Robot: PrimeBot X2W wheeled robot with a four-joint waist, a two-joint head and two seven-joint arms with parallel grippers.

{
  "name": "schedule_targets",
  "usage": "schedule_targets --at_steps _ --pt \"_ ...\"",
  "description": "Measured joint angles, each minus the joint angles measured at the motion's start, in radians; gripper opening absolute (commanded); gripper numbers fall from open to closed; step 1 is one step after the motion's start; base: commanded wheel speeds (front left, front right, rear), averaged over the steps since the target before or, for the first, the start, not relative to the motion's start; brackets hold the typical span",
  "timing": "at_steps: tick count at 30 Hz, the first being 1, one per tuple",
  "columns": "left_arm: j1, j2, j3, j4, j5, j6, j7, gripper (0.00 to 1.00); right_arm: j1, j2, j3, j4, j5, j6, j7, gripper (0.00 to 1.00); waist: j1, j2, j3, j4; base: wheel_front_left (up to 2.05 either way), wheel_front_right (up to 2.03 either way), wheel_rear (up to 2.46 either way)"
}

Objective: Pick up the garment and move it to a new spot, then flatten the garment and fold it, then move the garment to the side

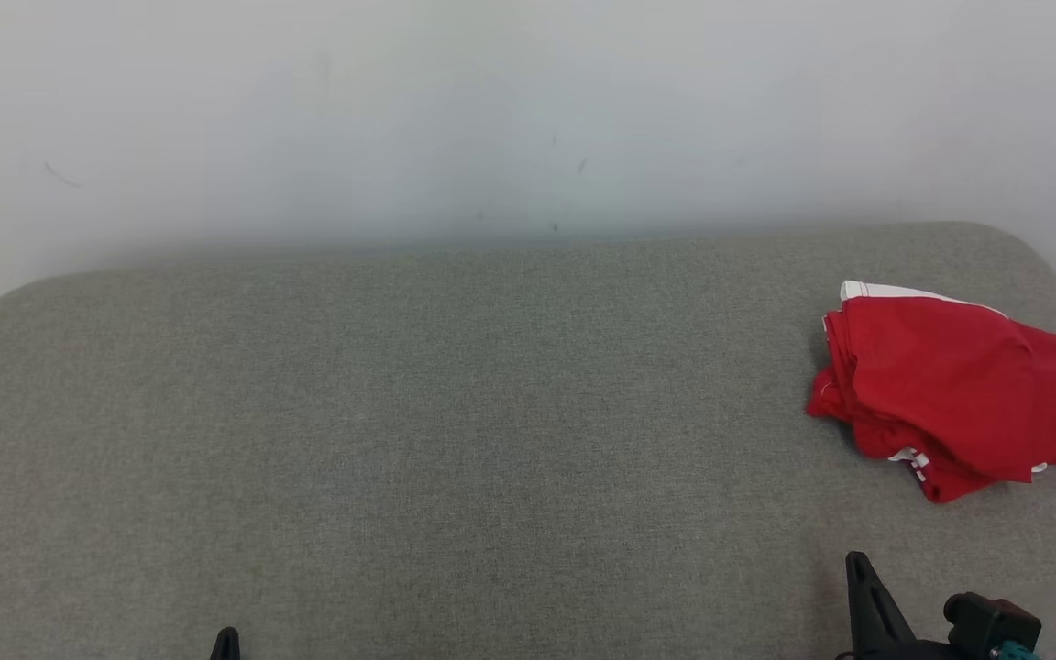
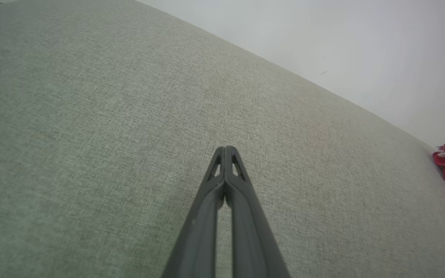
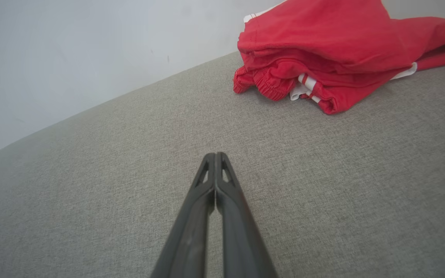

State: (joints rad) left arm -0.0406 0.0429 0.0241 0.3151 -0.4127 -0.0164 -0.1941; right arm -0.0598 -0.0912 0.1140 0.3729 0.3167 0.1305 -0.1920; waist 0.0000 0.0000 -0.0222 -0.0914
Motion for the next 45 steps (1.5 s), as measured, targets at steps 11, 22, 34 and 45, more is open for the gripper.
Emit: schedule_targets --at_steps 11,22,34,45 --pt "-0.005 0.0 0.009 -0.008 -0.184 -0.017 0.045 0.0 -0.014 0.005 -0.036 -0.011 0.196 0.0 0.049 0.0 0.0 0.0 0.003 0.009 0.0 0.0 0.0" --pt "-0.022 0.0 0.023 -0.015 -0.347 -0.035 0.082 0.0 -0.031 0.011 -0.069 -0.025 0.371 0.0 0.093 0.0 0.0 0.0 0.005 0.018 0.0 0.0 0.0" --pt "-0.028 0.001 0.033 -0.021 -0.499 -0.045 0.12 0.0 -0.035 0.017 -0.1 -0.034 0.54 0.0 0.134 0.0 0.0 0.0 0.008 0.028 0.0 0.0 0.0" --pt "-0.043 0.001 0.041 -0.025 -0.626 -0.061 0.151 0.0 -0.053 0.021 -0.126 -0.041 0.678 0.0 0.17 0.0 0.0 0.0 0.01 0.037 0.0 0.0 0.0"
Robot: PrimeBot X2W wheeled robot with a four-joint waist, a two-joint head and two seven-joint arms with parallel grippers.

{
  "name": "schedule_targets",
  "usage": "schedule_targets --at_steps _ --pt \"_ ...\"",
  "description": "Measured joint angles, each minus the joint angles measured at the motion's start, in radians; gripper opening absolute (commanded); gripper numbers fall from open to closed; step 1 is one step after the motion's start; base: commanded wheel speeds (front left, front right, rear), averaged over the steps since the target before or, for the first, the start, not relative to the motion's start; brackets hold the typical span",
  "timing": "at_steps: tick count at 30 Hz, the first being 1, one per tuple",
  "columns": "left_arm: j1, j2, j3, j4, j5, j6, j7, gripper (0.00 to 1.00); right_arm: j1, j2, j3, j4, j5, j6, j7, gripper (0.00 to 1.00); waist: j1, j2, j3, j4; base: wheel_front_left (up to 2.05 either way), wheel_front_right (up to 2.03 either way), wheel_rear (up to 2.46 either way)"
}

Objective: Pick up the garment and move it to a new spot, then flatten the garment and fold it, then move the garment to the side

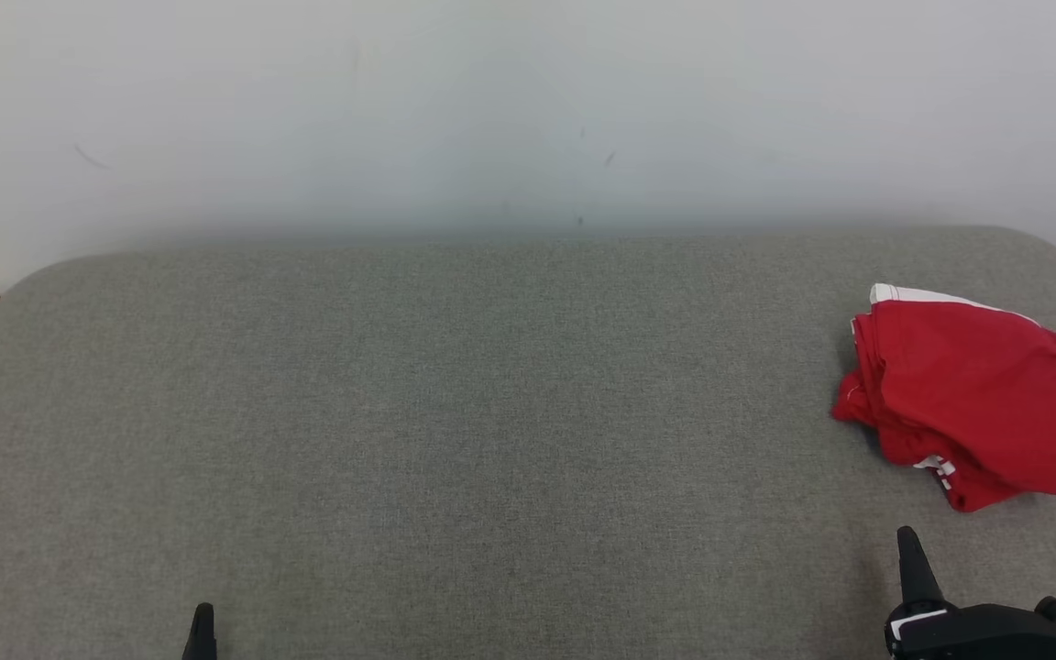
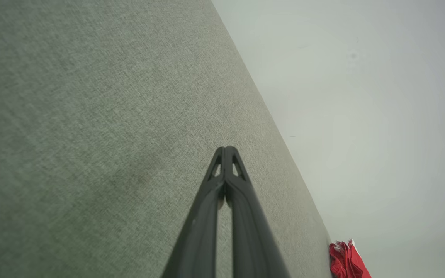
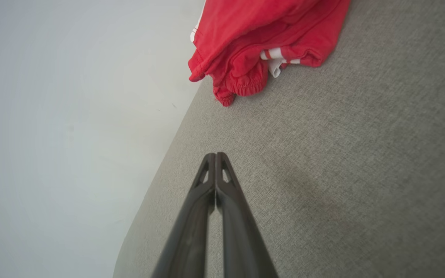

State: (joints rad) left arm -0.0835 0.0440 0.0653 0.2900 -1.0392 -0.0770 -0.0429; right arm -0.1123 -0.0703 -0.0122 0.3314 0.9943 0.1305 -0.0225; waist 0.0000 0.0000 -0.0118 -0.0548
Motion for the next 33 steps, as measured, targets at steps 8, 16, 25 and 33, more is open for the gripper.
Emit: schedule_targets --at_steps 8,16,25,33 --pt "-0.005 0.0 0.007 -0.002 -0.09 -0.008 0.022 0.0 -0.002 0.002 -0.018 -0.006 0.089 0.0 0.023 0.0 0.0 0.0 0.002 0.007 0.0 0.0 0.0" --pt "-0.012 0.001 0.014 -0.004 -0.167 -0.011 0.042 0.0 -0.005 0.005 -0.034 -0.013 0.177 0.0 0.044 0.0 0.0 0.0 0.004 0.013 0.0 0.0 0.0" --pt "-0.021 0.001 0.019 -0.007 -0.248 -0.02 0.061 0.0 -0.019 0.008 -0.05 -0.019 0.264 0.0 0.067 0.0 0.0 0.0 0.006 0.02 0.0 0.0 0.0" --pt "-0.025 0.002 0.023 -0.009 -0.316 -0.028 0.078 0.0 -0.021 0.01 -0.064 -0.023 0.337 0.0 0.085 0.0 0.0 0.0001 0.008 0.027 0.0 0.0 0.0"
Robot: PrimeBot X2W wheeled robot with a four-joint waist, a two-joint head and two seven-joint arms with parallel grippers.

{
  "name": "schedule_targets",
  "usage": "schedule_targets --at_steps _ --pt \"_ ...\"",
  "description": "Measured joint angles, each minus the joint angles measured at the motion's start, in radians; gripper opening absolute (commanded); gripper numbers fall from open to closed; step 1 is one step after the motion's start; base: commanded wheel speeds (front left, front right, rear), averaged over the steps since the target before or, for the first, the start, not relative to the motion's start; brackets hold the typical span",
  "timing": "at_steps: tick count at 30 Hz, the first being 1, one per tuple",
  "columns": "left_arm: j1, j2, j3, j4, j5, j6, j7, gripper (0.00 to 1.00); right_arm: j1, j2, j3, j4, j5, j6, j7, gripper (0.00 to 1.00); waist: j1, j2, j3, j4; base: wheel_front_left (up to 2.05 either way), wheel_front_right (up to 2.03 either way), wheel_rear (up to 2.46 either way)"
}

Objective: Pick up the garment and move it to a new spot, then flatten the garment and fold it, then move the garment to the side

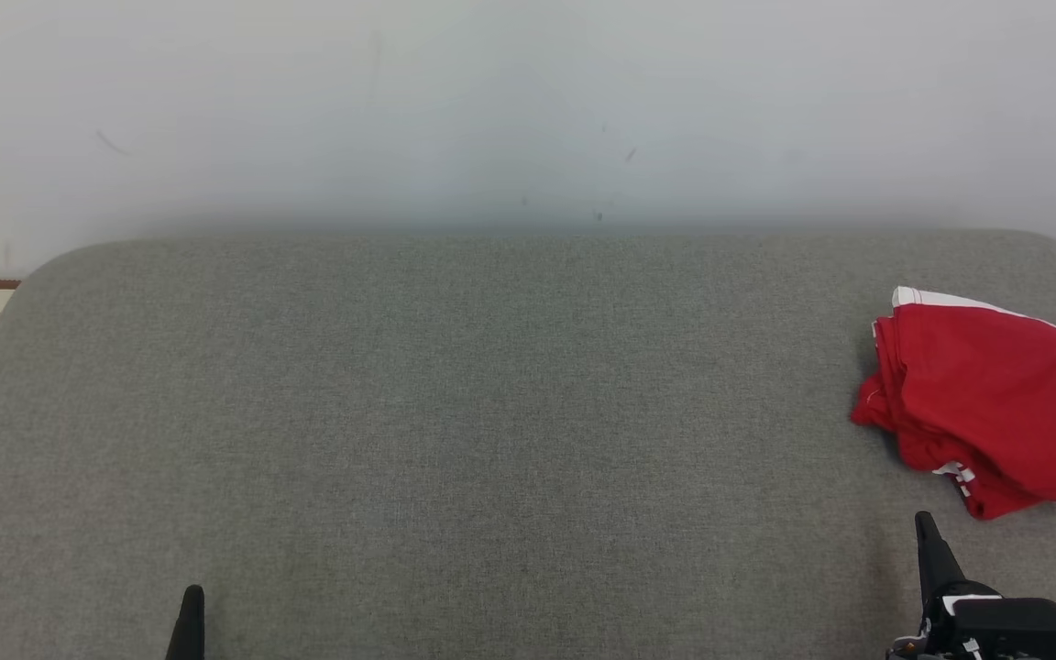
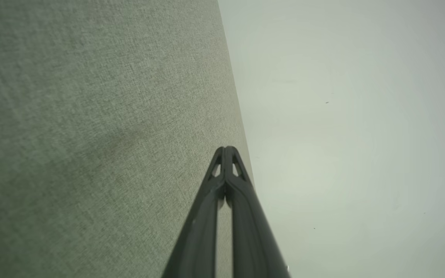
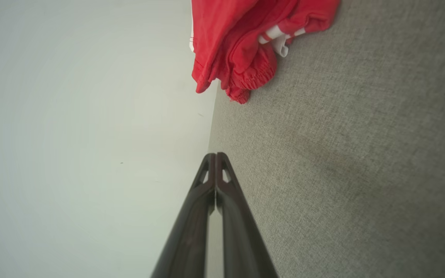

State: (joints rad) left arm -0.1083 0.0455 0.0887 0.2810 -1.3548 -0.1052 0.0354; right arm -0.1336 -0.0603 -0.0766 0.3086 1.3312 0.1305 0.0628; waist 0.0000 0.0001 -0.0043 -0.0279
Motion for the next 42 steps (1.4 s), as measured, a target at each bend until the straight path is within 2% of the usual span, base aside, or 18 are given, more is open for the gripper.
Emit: schedule_targets --at_steps 34,42 --pt "-0.021 0.002 0.019 -0.009 -0.248 -0.025 0.061 0.0 -0.019 0.008 -0.05 -0.017 0.27 0.0 0.069 0.0 0.0 0.0 0.008 0.028 0.0 0.0 0.0" --pt "-0.021 0.002 0.02 -0.009 -0.254 -0.025 0.064 0.0 -0.019 0.009 -0.052 -0.017 0.272 0.0 0.069 0.0 0.0 0.0 0.008 0.028 0.0 0.0 0.0"
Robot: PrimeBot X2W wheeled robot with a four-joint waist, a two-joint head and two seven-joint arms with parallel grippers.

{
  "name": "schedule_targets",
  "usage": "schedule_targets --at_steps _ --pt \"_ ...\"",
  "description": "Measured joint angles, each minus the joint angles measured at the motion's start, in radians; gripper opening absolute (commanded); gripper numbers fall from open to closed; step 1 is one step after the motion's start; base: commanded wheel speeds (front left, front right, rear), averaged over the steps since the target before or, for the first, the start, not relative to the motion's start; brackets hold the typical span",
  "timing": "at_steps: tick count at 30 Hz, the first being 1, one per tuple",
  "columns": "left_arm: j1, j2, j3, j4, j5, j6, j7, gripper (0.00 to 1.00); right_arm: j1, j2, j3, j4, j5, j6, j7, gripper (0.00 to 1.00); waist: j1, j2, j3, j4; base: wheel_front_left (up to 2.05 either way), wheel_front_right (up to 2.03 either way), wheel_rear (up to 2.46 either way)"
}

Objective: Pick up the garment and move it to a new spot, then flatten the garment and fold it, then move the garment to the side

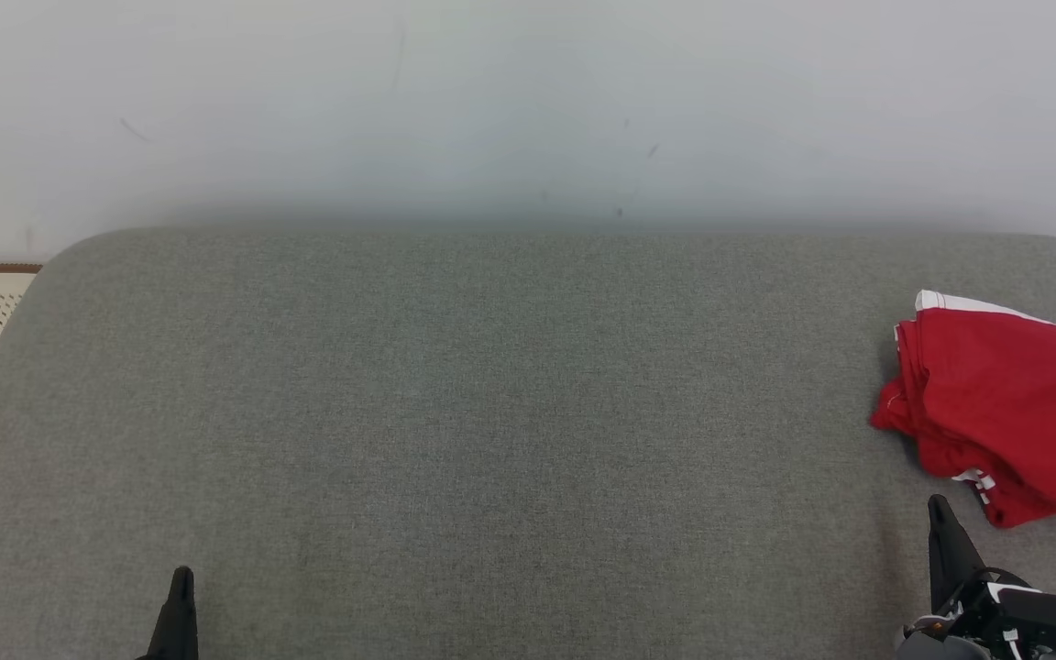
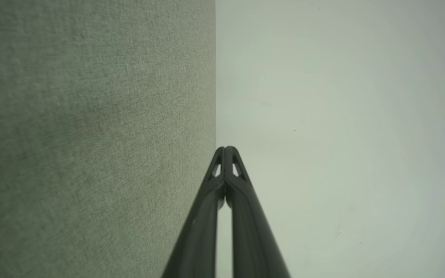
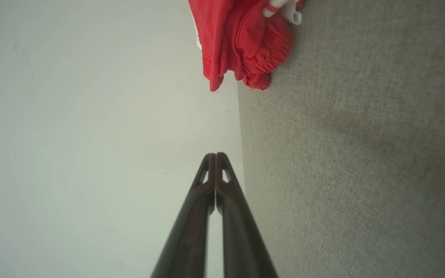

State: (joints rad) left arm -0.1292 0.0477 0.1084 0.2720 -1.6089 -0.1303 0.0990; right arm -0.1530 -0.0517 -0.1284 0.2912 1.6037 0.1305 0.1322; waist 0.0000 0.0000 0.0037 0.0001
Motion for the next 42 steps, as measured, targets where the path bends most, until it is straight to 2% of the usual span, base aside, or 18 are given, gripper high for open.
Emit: schedule_targets --at_steps 42 --pt "0.0 0.0 0.0 0.0 -0.001 0.0 0.0 0.0 0.0 0.0 -0.001 0.0 0.0 0.0 0.0 0.0 0.0 0.0 0.0 0.0 0.0 0.0 0.0"
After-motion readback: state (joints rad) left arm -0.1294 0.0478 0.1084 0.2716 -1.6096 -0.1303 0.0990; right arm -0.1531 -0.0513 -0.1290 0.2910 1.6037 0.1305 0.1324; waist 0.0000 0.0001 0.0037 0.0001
